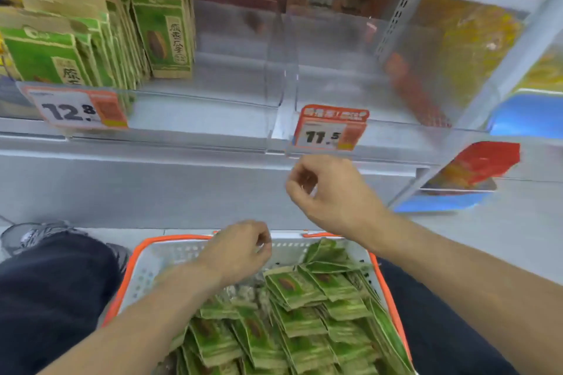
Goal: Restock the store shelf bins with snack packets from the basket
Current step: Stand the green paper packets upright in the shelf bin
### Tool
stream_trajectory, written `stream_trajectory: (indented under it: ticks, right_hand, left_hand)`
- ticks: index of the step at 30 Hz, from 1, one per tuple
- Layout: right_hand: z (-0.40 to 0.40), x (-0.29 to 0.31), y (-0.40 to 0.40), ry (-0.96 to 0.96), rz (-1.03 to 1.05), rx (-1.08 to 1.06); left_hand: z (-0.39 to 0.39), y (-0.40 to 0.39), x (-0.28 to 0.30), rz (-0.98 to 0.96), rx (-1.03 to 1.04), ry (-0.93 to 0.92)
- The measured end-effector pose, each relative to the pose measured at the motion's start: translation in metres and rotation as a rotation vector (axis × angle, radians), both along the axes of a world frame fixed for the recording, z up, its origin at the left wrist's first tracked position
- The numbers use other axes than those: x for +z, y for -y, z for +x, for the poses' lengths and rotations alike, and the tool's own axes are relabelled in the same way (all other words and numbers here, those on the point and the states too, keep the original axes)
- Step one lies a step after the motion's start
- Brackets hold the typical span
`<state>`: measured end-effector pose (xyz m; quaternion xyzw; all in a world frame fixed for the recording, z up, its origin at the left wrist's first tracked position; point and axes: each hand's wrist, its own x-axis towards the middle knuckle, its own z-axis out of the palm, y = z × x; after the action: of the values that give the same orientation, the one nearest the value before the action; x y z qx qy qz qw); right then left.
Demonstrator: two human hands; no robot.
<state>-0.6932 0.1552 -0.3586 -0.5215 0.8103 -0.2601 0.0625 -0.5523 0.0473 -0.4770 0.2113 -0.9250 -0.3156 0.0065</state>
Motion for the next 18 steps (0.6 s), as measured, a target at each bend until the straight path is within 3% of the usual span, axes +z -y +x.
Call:
stream_trajectory:
  ticks: [4,8,12,18]
  right_hand:
    - [-0.003,-0.077,-0.051,0.111,0.278,-0.060]
    - [-0.009,-0.134,-0.086,0.015,0.345,-0.086]
    - [-0.022,-0.156,-0.112,-0.101,0.315,-0.180]
    - [-0.029,-0.162,-0.109,-0.175,0.357,-0.189]
  left_hand:
    - [-0.001,-0.034,-0.047,0.136,0.042,0.299]
    - [-0.006,-0.063,-0.068,0.336,0.161,0.400]
    - [-0.011,-0.074,-0.082,0.528,0.269,0.451]
    - [-0.024,-0.080,-0.089,0.567,0.311,0.533]
